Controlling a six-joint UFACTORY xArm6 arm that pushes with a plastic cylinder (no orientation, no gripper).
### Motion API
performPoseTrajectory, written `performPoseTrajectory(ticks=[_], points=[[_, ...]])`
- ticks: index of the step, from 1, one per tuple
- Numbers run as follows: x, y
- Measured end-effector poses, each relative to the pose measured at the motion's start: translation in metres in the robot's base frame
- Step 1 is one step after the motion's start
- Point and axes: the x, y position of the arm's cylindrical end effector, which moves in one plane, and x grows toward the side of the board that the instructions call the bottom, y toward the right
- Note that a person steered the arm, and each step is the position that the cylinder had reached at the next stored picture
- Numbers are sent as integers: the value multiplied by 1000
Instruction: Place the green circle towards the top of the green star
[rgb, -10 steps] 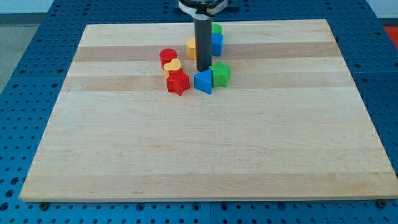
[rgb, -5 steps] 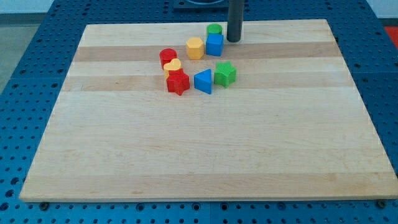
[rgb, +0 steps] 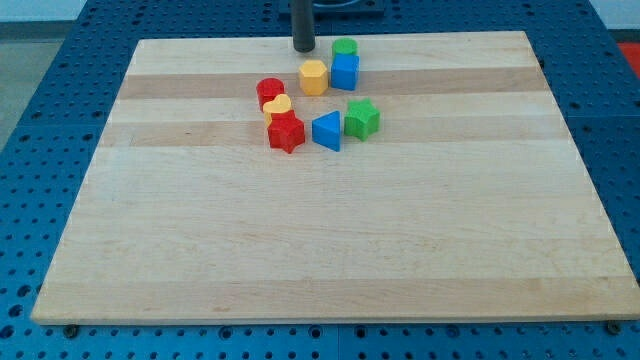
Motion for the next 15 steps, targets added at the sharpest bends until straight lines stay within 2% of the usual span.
performPoseTrajectory(ticks=[2,4,5,7,12,15], points=[[22,45],[11,92],[-5,94],[-3,136],[73,111],[95,111]])
